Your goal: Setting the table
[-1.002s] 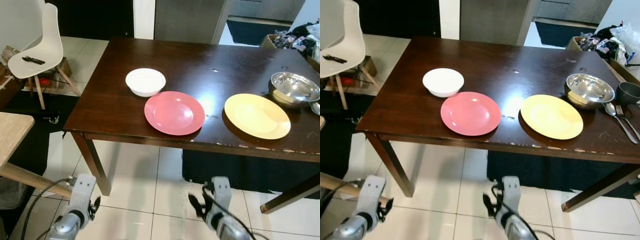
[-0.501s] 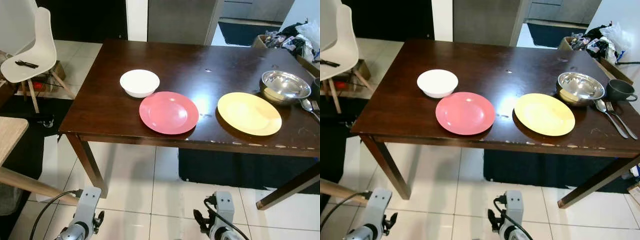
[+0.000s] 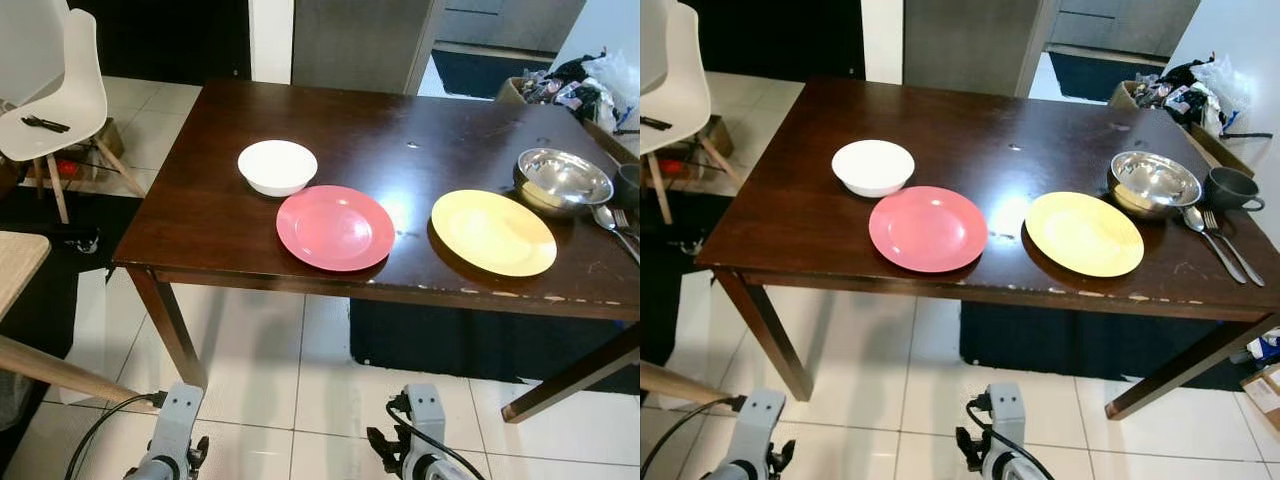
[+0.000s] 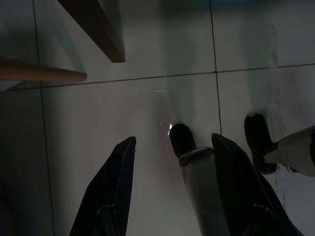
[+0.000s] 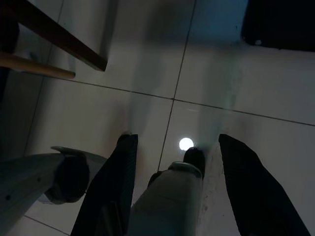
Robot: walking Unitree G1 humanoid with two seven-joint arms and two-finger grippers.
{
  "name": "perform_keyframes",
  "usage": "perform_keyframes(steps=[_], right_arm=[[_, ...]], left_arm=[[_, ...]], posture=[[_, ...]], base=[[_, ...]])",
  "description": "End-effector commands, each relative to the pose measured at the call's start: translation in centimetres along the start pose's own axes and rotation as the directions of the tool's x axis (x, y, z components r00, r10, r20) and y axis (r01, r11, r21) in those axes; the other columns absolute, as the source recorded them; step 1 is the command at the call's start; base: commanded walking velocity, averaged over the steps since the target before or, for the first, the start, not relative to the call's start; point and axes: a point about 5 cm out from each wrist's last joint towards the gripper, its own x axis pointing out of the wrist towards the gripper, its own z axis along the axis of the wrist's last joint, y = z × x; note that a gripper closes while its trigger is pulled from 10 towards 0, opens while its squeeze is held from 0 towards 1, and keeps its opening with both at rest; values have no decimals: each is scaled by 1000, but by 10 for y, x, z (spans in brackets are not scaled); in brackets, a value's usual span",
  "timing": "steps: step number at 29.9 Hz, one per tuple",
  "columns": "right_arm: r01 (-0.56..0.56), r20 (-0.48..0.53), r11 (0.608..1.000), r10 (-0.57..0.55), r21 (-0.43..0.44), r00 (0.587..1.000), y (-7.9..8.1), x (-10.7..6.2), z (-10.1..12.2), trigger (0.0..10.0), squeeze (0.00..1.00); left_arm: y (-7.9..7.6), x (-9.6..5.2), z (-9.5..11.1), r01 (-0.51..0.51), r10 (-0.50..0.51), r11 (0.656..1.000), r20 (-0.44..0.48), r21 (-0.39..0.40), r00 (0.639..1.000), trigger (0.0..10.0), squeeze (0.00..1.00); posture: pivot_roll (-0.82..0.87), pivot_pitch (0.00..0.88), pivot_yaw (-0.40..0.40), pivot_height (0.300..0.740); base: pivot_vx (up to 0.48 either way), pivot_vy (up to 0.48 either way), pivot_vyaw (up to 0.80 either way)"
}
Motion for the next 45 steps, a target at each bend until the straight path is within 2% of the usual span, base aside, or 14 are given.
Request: perform_keyframes(steps=[1,11,21,32,40,43,45], right_arm=[[-6,-13,1000,6,-7,1000,1,-1,-4,10000,0],[-49,28,999,50,-18,998,11,7,12,10000,0],[-30,70,999,28,19,997,5,8,21,10000,0],[-33,67,999,31,35,997,7,6,15,10000,0],[-25,75,999,23,39,997,5,7,19,10000,0],[-24,82,999,21,36,996,4,7,21,10000,0],[-22,118,999,18,28,993,1,6,27,10000,0]], left_arm=[[-3,-1,-6,1,-1,1000,-14,-6,1000,10000,0],[11,-4,-16,-68,67,997,-30,-40,997,10000,0],[8,-3,-14,-60,59,998,-25,-17,998,10000,0],[6,-3,-12,-44,44,999,-16,-6,999,10000,0],[5,-2,-10,-42,42,999,-3,-11,999,10000,0],[4,-2,-7,-39,38,999,22,5,999,10000,0],[5,0,5,-36,35,999,82,12,996,10000,0]], posture=[[-39,0,-21,740],[24,0,-53,740],[9,0,-45,740],[-5,0,-43,740],[-7,0,-43,740],[-13,0,-45,740],[-21,0,-55,740]], base=[[0,0,0],[0,0,0],[0,0,0],[0,0,0],[0,0,0],[0,0,0],[0,0,0]])
